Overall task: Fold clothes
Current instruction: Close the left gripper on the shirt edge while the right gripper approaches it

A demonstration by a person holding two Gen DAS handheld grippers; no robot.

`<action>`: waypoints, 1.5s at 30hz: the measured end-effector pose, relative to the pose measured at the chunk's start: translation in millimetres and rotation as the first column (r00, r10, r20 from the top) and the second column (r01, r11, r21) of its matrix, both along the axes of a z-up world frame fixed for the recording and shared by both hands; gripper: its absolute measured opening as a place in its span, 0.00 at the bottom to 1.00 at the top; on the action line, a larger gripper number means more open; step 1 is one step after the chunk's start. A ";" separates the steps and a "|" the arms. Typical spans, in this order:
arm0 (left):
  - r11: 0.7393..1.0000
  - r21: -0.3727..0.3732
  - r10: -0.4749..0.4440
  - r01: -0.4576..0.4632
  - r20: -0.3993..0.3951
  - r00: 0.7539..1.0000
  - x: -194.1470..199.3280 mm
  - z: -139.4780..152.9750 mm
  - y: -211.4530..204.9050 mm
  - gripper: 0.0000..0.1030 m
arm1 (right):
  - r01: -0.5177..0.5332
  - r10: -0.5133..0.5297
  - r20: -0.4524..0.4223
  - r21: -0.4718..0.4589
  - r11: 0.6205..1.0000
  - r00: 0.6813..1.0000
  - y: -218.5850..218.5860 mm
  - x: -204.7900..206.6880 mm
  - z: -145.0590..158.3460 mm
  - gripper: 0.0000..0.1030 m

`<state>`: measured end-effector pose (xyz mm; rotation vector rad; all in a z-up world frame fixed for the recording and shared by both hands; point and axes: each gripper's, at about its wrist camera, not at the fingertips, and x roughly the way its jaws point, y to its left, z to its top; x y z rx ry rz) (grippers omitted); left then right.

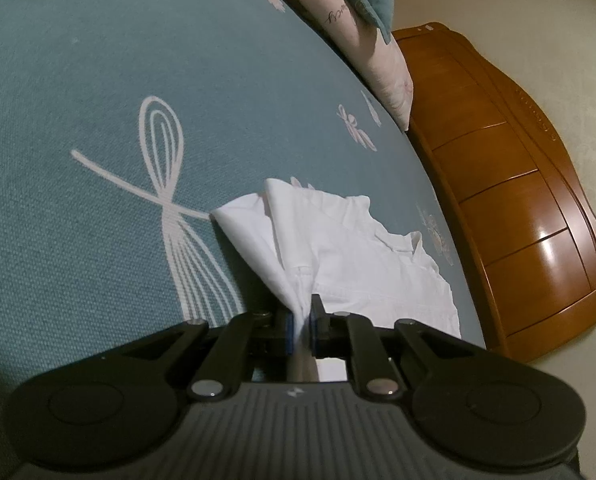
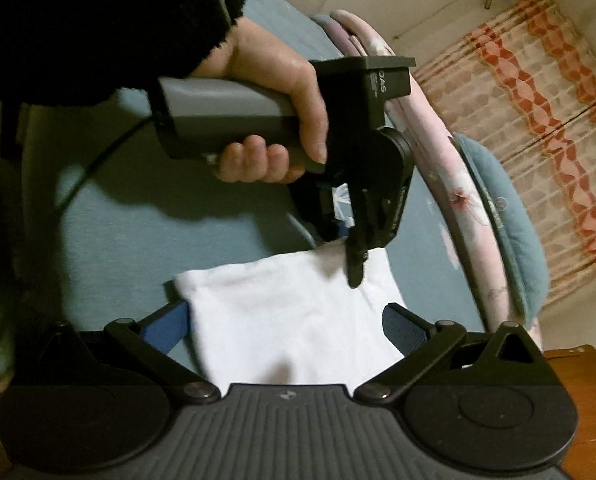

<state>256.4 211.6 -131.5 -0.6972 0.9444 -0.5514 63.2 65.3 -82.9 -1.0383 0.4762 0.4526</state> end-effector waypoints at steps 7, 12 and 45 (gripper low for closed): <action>1.000 -0.009 0.001 -0.001 0.002 1.000 -0.7 -2.8 0.9 0.12 | 0.018 -0.011 0.054 -0.135 0.991 0.999 -12.8 -15.2 -6.8 1.00; 1.000 -0.018 0.006 -0.007 -0.029 1.000 1.9 -2.9 2.2 0.12 | -0.013 0.016 0.026 -0.097 0.995 1.000 -3.2 -15.6 -4.0 1.00; 0.993 0.108 0.054 -0.040 -0.129 0.990 12.1 38.7 -18.4 0.05 | 0.021 -0.005 0.193 -0.081 0.997 0.981 14.6 -23.5 -27.6 0.95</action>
